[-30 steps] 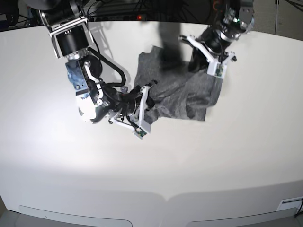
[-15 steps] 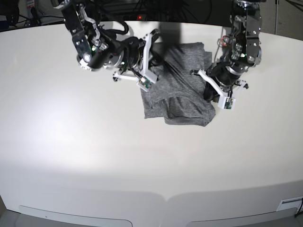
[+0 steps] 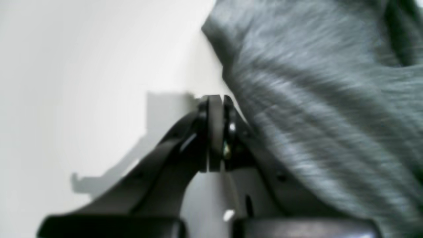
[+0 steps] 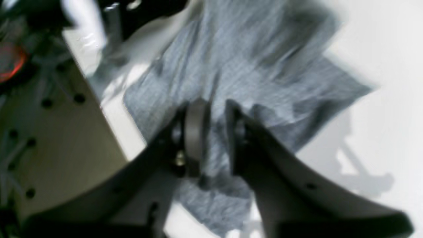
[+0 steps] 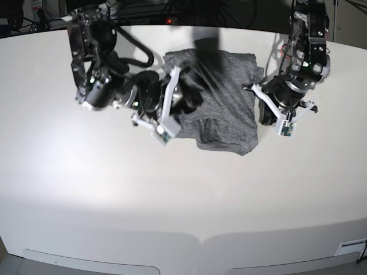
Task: Fold the T-shirt properly
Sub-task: 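Release the left gripper and lift it off the bundle, then tuck and smooth the bundle's edge with the right gripper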
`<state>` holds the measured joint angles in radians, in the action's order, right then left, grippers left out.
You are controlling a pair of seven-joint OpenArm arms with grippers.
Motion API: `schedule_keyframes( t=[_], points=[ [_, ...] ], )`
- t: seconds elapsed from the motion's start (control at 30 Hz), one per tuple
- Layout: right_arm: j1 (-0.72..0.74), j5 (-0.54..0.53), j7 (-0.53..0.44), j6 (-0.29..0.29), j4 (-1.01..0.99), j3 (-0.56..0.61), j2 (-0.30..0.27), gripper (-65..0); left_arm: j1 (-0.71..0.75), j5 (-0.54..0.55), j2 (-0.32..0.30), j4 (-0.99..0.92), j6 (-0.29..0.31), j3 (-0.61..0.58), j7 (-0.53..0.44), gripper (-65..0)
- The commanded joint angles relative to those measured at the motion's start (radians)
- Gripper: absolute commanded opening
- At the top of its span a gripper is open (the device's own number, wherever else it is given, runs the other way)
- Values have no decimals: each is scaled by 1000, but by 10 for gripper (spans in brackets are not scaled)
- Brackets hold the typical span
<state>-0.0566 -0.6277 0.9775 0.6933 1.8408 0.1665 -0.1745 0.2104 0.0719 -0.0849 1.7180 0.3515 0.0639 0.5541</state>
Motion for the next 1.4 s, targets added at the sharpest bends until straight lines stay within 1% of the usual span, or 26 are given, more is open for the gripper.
schedule_keyframes(
  t=[0.0, 0.1, 0.13, 0.17, 0.27, 0.33, 0.4, 0.47, 0.6, 0.73, 0.77, 0.87, 0.9, 1.03, 1.07, 1.17, 1.27, 1.37],
  points=[
    [33, -33, -18, 5, 17, -11, 0, -486, 13, 7, -2, 45, 4, 1, -22, -650],
    [87, -37, -5, 1, -12, -15, 0, -487, 71, 12, -1, 99, 4, 1, -23, -650],
    [103, -34, -1, -21, -33, -15, 0, -487, 92, 31, -1, 108, 4, 1, -22, -650],
    [120, -34, 0, -30, -60, -15, 0, -486, 114, 54, -1, 111, 4, 1, -23, -650],
    [174, -43, 13, -30, -150, -15, 0, -486, 185, 121, -1, 111, 8, 1, -31, -650],
    [212, -66, 53, -29, -208, -15, 0, -486, 232, 139, -2, 111, 11, 1, -64, -650],
    [245, -90, 91, -29, -266, -15, 0, -486, 276, 140, 1, 111, 23, 1, -112, -650],
    [269, -122, 105, -29, -323, -14, 0, -486, 309, 142, 2, 111, 31, 0, -143, -650],
    [294, -138, 108, -28, -422, -14, 3, -486, 341, 142, 2, 111, 31, 1, -147, -650],
    [292, -138, 108, -28, -458, -11, 21, -488, 340, 143, 2, 111, 31, 0, -145, -650],
    [292, -135, 108, -28, -458, -8, 23, -497, 340, 143, 2, 111, 31, 0, -148, -650],
    [292, -135, 108, -27, -458, -7, 30, -599, 341, 142, 2, 111, 31, 1, -148, -650],
    [292, -134, 108, -28, -458, -7, 32, -617, 341, 142, 2, 111, 31, 1, -148, -650],
    [292, -123, 106, -28, -458, -7, 34, -624, 341, 142, 2, 111, 31, 1, -148, -650],
    [292, -104, 100, -28, -458, -7, 34, -650, 340, 142, 2, 111, 31, 1, -148, -650],
    [292, -80, 70, -28, -458, -7, 33, -650, 341, 142, 2, 111, 31, 1, -152, -650],
    [298, -114, 42, -28, -457, -7, 33, -650, 341, 142, 2, 111, 31, 1, -152, -650],
    [321, -169, 64, -28, -457, -8, 33, -650, 341, 138, 1, 111, 31, 1, -151, -650]
  ],
)
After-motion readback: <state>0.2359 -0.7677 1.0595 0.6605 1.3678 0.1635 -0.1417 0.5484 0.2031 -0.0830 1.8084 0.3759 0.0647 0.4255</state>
